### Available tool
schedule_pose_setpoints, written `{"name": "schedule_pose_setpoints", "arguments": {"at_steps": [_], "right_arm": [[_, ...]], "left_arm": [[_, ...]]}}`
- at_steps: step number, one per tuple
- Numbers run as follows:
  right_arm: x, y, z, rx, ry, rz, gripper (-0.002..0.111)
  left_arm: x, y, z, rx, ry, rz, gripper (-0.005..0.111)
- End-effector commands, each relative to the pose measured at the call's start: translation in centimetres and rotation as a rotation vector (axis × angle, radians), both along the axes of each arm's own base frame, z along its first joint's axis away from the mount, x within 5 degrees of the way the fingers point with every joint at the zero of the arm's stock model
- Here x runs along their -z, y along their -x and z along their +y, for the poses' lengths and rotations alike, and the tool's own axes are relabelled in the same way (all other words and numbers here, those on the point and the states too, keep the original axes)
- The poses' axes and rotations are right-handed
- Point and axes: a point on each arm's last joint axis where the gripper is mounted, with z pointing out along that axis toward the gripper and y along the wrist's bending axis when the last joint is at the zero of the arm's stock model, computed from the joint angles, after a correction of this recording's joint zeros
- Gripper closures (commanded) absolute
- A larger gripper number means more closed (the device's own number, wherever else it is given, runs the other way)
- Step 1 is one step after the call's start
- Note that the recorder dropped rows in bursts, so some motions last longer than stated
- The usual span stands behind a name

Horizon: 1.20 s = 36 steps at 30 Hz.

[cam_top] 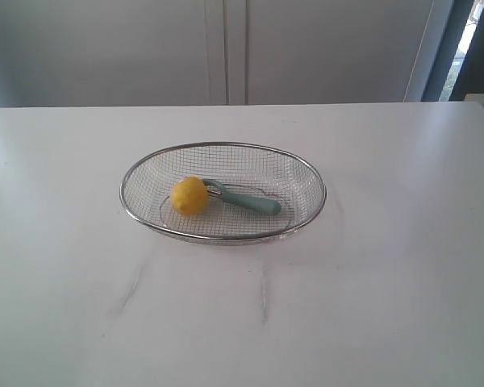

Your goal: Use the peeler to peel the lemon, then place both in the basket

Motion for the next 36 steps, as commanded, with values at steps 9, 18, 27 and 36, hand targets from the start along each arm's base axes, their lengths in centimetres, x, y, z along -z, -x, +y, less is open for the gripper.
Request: {"name": "schedule_pose_setpoints", "arguments": {"at_steps": [9, 18, 27, 36], "right_arm": [[0.33, -0.01, -0.06, 0.008, 0.008, 0.007, 0.108], [0.51, -0.2, 0.23, -0.041, 0.057, 0.015, 0.108], [0.52, -0.22, 0.3, -0.053, 0.063, 0.018, 0.108], [0.56, -0.31, 0.57, -0.12, 0.063, 0.014, 0.108]], "left_arm": [[0.36, 0.05, -0.04, 0.004, 0.003, 0.013, 0.107], [0.36, 0.05, -0.04, 0.004, 0.003, 0.013, 0.107], [0.36, 0.05, -0.04, 0.004, 0.003, 0.013, 0.107], [0.36, 0.05, -0.04, 0.004, 0.003, 0.013, 0.107]]}}
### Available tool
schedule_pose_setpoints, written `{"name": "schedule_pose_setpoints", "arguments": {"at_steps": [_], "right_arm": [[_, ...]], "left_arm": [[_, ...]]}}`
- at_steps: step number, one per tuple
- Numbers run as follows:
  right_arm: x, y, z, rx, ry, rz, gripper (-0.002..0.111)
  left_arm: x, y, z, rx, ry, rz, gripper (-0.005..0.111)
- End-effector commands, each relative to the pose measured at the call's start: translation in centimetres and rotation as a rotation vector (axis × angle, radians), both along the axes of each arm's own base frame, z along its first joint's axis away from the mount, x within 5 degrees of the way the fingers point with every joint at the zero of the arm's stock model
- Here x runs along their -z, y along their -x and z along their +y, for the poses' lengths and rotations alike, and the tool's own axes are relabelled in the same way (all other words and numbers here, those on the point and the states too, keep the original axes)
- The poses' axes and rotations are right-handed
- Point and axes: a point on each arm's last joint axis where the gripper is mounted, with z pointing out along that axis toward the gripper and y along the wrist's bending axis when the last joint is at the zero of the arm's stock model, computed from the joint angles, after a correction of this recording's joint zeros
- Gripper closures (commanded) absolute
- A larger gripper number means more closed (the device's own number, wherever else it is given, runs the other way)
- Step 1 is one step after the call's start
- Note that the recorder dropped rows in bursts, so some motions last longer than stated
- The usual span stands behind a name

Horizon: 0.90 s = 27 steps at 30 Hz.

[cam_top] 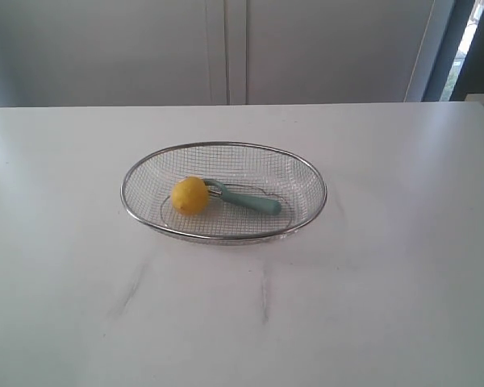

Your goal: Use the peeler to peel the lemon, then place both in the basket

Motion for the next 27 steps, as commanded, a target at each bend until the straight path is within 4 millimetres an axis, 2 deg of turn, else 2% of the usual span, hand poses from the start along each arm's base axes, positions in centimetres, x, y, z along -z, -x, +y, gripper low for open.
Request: {"name": "schedule_pose_setpoints", "arguments": {"at_steps": [1, 4, 12, 27], "right_arm": [[0.0, -0.1, 0.2, -0.039, 0.012, -0.015, 0.108], [0.4, -0.4, 0.2, -0.058, 0.016, -0.052, 0.108], [4.8, -1.2, 0.3, -0.068, -0.052, 0.021, 0.108], [4.7, -1.2, 0.3, -0.07, -0.053, 0.003, 0.108]], "left_arm": [[0.4, 0.1, 0.0, 0.004, 0.003, 0.013, 0.107], [0.4, 0.1, 0.0, 0.004, 0.003, 0.013, 0.107], [0.4, 0.1, 0.0, 0.004, 0.003, 0.013, 0.107], [0.4, 0.1, 0.0, 0.004, 0.003, 0.013, 0.107]]}}
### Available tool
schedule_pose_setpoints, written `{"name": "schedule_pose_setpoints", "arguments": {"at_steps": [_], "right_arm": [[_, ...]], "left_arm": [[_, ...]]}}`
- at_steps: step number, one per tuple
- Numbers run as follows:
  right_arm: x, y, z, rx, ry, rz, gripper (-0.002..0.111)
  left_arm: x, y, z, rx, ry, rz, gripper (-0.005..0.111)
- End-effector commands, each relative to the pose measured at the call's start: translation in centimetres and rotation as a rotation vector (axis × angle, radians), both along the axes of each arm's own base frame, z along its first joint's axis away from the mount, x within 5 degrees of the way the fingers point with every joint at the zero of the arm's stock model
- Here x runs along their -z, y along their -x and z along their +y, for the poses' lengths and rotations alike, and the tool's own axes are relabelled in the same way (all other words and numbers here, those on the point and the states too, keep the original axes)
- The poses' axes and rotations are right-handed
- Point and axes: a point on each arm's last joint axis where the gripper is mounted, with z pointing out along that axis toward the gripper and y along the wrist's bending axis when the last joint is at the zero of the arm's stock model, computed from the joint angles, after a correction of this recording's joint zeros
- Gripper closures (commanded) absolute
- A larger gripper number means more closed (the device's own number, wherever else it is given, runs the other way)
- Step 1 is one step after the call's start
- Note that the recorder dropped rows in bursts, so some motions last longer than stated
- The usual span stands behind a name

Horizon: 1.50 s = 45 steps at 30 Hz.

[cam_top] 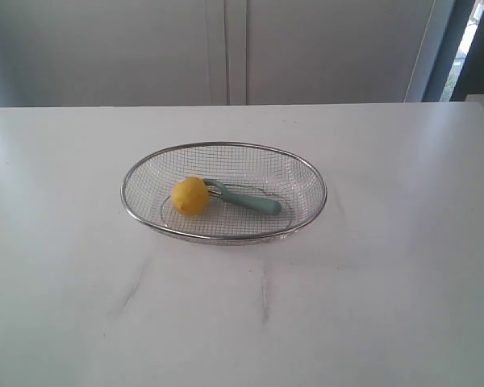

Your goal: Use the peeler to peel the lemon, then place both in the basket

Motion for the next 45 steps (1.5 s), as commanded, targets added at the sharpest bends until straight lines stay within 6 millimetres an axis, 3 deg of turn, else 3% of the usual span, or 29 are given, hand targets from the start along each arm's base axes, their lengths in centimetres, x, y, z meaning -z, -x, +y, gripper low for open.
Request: {"name": "schedule_pose_setpoints", "arguments": {"at_steps": [1, 45], "right_arm": [[0.02, -0.02, 0.01, -0.002, 0.001, -0.014, 0.108], [0.02, -0.05, 0.27, -0.052, 0.007, -0.014, 0.108]], "left_arm": [[0.36, 0.05, -0.04, 0.004, 0.003, 0.013, 0.107], [0.36, 0.05, -0.04, 0.004, 0.003, 0.013, 0.107]]}}
